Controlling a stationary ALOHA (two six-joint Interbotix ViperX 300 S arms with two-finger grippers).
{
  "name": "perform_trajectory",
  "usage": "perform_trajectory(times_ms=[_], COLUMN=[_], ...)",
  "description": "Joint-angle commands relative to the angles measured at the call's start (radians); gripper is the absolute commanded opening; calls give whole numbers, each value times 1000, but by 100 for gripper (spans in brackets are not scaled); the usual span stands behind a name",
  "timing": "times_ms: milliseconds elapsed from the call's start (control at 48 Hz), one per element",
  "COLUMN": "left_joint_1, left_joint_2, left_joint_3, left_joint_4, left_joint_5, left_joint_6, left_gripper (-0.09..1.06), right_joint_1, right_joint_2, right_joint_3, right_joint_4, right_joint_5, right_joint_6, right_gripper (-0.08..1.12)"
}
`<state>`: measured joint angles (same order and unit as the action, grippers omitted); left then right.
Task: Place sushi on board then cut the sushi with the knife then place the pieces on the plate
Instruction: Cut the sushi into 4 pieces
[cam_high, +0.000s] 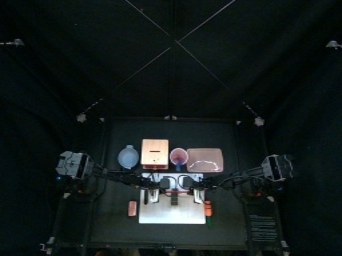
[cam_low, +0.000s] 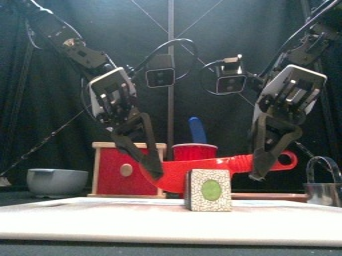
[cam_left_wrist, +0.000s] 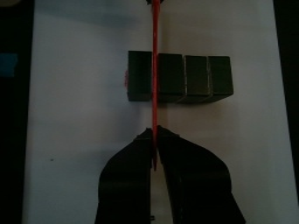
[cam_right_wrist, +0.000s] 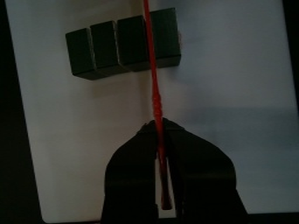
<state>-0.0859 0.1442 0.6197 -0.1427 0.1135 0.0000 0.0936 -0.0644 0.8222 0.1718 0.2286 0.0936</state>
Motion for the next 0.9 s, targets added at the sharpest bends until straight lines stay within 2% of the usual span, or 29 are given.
perform_trajectory(times_ms=[21,271,646,812,896], left_joint_1=[6,34,87,87,86], left_joint_2=[0,5,2,-15,-40], left_joint_3=[-20,-15,-15,-15,-20], left_joint_4=[2,8,57,58,58], left_joint_5=[-3,-5,-2,8,29], left_joint_6=[0,2,2,3,3], left_gripper=[46,46,46,46,46], right_joint_1=[-3,-15,-83,-83,-81], right_joint_2=[-3,3,-8,-38,-71], right_joint_3=[-6,3,6,-9,-28], right_joint_4=[3,-3,-51,-51,-51], right_joint_5=[2,3,9,49,95], right_joint_6=[3,3,3,3,3], right_gripper=[29,29,28,28,29])
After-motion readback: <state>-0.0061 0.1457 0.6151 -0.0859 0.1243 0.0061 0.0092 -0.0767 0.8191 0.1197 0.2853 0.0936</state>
